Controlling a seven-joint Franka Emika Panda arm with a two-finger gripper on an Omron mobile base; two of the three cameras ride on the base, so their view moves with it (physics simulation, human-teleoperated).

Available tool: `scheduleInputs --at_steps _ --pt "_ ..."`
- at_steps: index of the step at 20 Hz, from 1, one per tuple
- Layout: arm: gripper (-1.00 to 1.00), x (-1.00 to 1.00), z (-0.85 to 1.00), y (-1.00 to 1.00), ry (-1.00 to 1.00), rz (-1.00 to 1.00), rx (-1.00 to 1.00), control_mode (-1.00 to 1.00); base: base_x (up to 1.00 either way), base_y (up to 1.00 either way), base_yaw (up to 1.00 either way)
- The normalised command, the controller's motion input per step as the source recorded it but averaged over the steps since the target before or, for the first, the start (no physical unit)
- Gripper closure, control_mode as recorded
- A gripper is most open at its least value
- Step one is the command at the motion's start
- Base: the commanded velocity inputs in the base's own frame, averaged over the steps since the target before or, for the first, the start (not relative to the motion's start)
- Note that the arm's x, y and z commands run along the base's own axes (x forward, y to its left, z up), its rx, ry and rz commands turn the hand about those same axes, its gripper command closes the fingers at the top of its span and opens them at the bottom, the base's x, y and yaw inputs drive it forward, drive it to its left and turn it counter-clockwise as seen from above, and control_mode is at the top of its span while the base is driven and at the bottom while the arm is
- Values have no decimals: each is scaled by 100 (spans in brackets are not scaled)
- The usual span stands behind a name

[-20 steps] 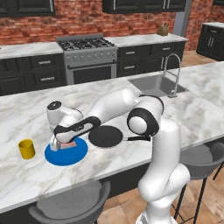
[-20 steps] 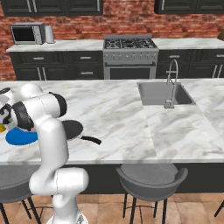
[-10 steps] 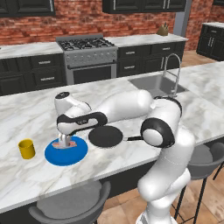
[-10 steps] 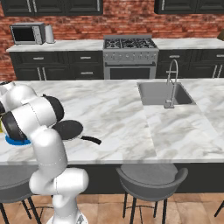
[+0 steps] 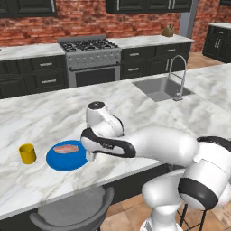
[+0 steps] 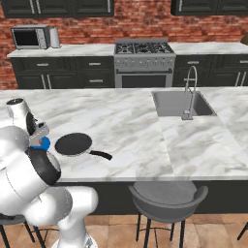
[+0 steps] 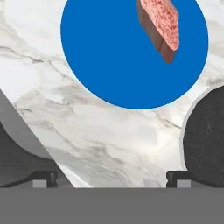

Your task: Pick up the pan with the steak in it and place it on the dining table. Then place the steak on the plate.

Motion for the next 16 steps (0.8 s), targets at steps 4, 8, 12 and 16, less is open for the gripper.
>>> scheduleInputs --at_steps 4,8,12,16 --pt "-100 -96 11 -64 -17 0 9 -100 0 0 0" --pt "-100 -100 27 -51 -17 1 10 -100 0 0 0" --pt "-100 -78 56 -33 -23 7 10 -100 0 0 0" --pt "-100 -58 57 -17 -36 6 11 -100 0 0 0"
